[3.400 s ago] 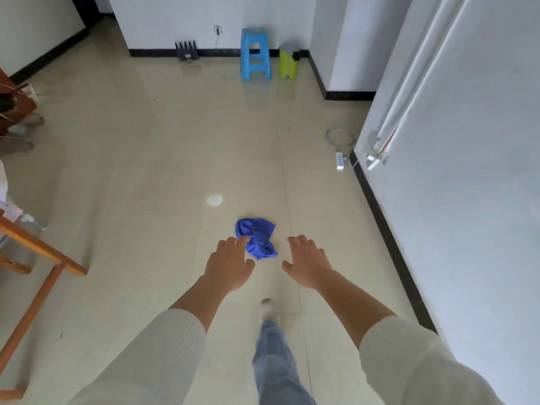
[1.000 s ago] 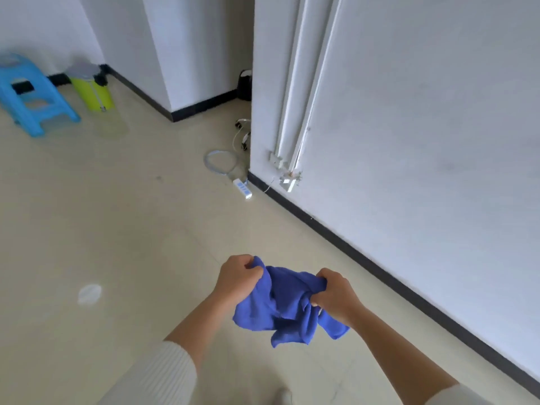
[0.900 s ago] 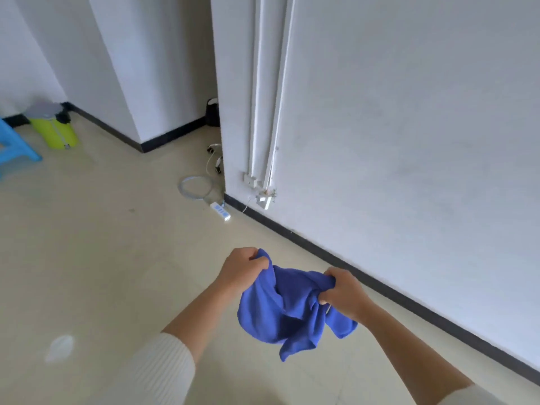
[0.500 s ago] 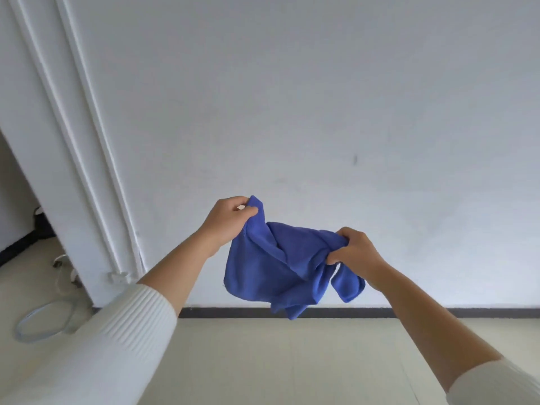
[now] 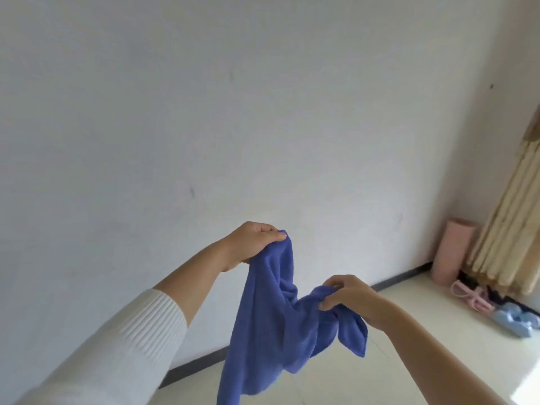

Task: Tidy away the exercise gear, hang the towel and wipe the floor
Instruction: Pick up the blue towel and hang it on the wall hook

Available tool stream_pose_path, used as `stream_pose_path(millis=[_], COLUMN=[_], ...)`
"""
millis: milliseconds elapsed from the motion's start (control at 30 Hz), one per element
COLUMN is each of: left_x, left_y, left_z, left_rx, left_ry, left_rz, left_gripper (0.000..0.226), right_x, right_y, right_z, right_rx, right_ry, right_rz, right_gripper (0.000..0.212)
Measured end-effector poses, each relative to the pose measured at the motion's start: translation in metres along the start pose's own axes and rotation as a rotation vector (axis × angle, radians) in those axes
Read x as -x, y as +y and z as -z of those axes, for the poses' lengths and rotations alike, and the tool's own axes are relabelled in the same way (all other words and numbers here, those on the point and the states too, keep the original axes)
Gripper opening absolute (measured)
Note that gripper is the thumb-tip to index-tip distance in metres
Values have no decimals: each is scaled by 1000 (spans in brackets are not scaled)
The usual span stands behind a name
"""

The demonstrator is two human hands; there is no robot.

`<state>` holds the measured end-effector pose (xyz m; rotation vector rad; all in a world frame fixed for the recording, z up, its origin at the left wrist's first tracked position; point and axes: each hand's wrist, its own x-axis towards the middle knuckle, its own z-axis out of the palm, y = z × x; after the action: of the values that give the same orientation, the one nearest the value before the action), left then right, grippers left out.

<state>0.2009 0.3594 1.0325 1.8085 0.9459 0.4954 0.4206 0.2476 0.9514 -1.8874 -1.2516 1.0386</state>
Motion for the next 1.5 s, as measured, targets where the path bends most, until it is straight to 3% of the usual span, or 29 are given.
stream_pose_path(millis=[167, 300, 467, 567, 667, 1000, 1100, 1200, 1267, 1367, 1500], left_x=[-70, -123, -184, -229, -279, -489, -538, -589, -623, -678, -749], left_y=[72, 121, 162, 176, 188, 255, 276, 290, 298, 316, 351], left_z=[-84, -143, -204, -234, -260, -349, -382, -419, -443, -484, -528], left_rx=[-9, -25, -93, -99, -88, -135, -206, -385, -452, -294, -30], left_ry=[-181, -269, -424, -452, -477, -578, -511, -366, -300, -283, -344], left_rz=[-114, -205, -314, -363, -413, -526, -605, -701, -722, -641, -541], left_gripper=[26, 21, 20, 19, 16, 10, 11, 7, 12, 13, 4], right_x=[1, -10, -30, -46, -68, -166, -186, -209, -230, -269, -304], right_y=[29, 49, 83, 109, 131, 164, 170, 179, 188, 208, 225], right_z=[103, 165, 223, 263, 306, 490, 542, 590, 625, 685, 769], right_rx=[-54, -208, -236, -324, -422, -656, -570, -335, -213, -95, -110], right_ry=[104, 192, 332, 434, 484, 575, 636, 747, 797, 852, 925], right_rz=[32, 99, 86, 84, 110, 111, 40, -69, -103, -97, -5], right_gripper=[27, 49, 23, 28, 15, 27, 35, 13, 12, 20, 15])
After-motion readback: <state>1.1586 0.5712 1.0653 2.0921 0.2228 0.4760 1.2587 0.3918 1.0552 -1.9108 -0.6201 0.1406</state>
